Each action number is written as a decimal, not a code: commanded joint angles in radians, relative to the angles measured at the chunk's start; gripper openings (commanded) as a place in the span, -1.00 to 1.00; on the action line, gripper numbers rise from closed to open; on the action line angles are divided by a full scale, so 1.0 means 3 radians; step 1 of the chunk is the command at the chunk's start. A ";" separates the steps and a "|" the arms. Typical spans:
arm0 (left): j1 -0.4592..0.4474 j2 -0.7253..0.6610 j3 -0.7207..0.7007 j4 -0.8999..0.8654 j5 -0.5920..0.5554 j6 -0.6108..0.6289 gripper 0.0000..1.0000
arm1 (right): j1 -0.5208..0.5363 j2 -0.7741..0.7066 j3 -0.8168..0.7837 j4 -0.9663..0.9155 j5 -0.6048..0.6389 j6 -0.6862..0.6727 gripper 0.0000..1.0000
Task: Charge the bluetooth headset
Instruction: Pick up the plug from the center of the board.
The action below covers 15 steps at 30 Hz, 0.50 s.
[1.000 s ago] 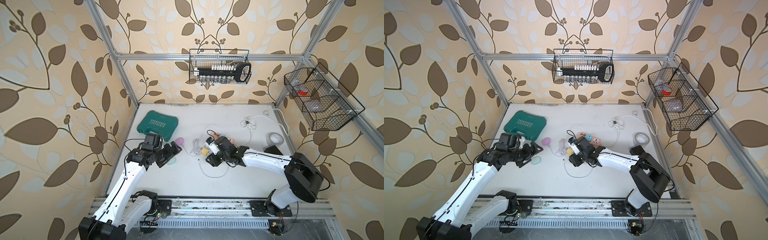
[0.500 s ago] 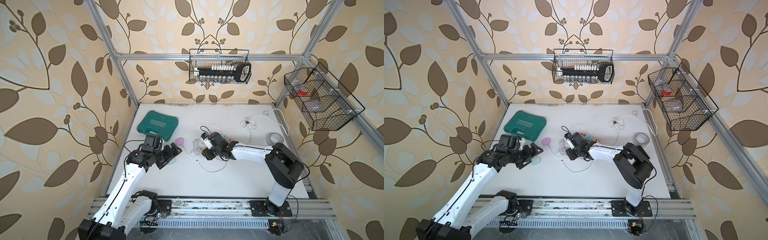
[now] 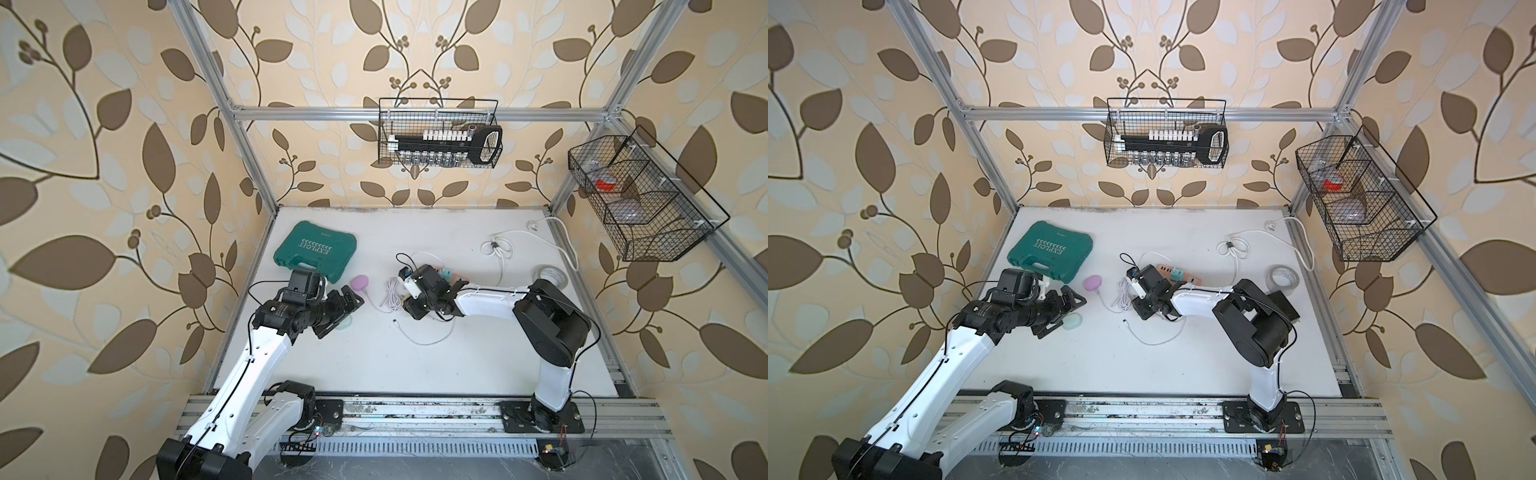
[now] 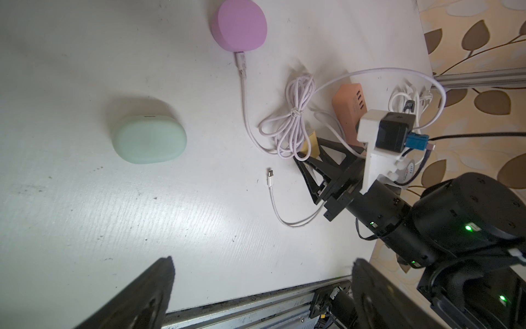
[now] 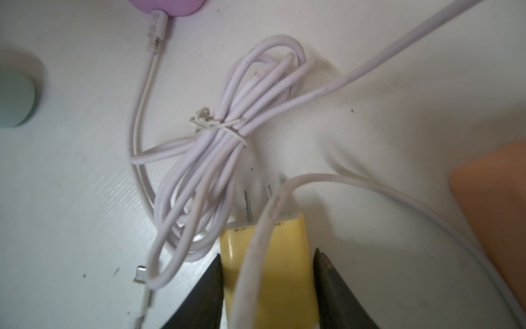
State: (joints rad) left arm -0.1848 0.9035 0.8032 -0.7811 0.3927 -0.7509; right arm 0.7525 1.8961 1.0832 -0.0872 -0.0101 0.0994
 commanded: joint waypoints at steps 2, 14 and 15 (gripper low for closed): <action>-0.0036 -0.0016 0.0084 0.0021 0.0046 -0.0036 0.98 | -0.0008 0.0066 0.0070 -0.0001 -0.0045 -0.0031 -0.04; -0.0038 -0.0011 0.0134 0.0043 0.0101 -0.0054 0.98 | 0.0047 -0.0371 -0.0095 -0.0096 -0.0132 0.0048 -0.48; -0.0037 -0.0003 0.0148 0.0049 0.0105 -0.0050 0.98 | 0.0074 -0.0463 -0.0118 -0.0123 -0.0171 0.0080 -0.49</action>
State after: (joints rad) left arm -0.1848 0.9035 0.8051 -0.7803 0.3954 -0.7654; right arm 0.7574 1.8446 1.0630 -0.1059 -0.0269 0.0986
